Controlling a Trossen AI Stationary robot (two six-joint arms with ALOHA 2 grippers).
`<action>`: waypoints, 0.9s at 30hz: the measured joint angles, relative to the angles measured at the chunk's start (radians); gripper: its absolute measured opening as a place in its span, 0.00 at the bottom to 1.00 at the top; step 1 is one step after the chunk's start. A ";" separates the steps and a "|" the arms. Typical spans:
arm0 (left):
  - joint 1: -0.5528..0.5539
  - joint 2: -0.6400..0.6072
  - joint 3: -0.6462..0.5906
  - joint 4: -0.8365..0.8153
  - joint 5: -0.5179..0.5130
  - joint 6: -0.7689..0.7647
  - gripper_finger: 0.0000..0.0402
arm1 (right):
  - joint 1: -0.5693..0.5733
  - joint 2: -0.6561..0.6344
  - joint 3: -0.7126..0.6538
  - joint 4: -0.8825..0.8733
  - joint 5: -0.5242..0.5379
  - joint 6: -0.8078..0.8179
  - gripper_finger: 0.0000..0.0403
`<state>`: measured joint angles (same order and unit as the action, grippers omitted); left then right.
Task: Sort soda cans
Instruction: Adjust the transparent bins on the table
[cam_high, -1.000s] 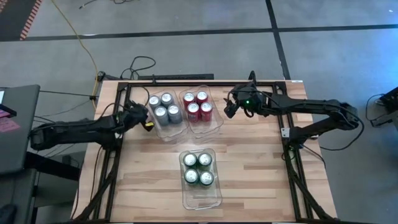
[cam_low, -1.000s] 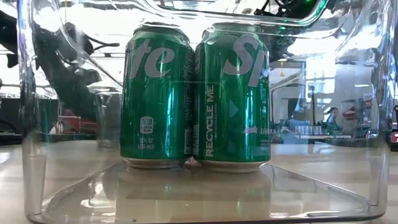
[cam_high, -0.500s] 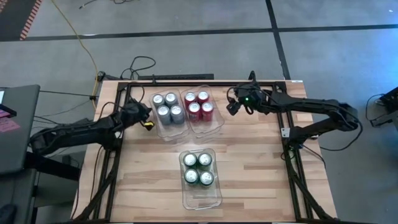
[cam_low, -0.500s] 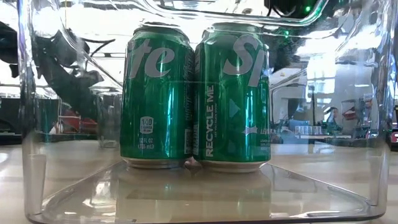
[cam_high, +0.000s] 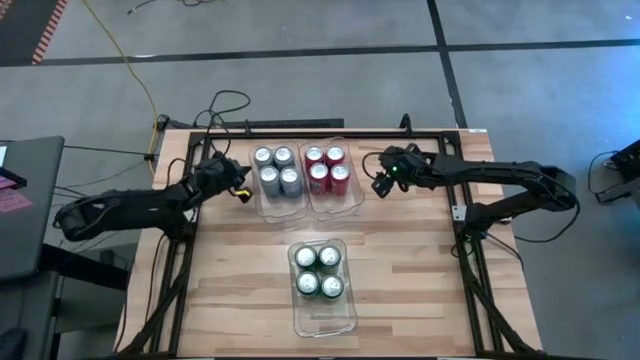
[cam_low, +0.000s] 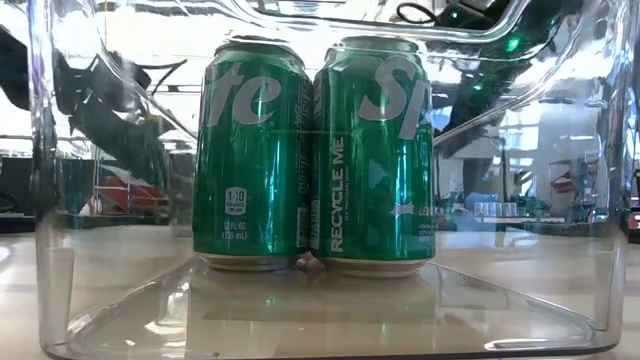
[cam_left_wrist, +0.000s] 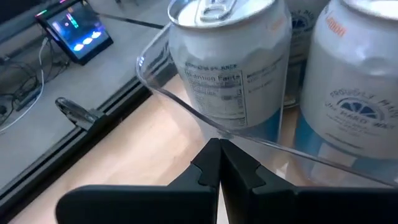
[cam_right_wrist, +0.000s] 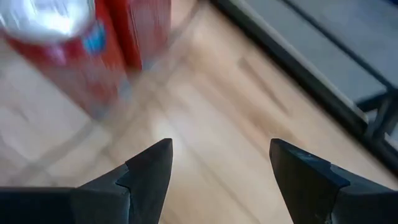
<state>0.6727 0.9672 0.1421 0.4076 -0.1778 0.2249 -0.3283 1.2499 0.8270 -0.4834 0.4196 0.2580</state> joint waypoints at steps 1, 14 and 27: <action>0.003 0.029 0.000 0.028 0.000 0.001 0.00 | 0.006 0.000 -0.001 -0.032 0.000 0.009 0.71; 0.002 0.171 0.051 0.119 -0.062 -0.132 0.00 | 0.184 -0.001 -0.099 -0.158 -0.023 0.217 0.71; -0.009 -0.163 0.140 -0.357 -0.084 -0.344 0.00 | 0.270 0.000 -0.211 0.267 -0.040 0.258 0.71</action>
<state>0.6636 0.8043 0.2817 0.0506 -0.2623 -0.1191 -0.0588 1.2499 0.6163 -0.2159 0.3801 0.5155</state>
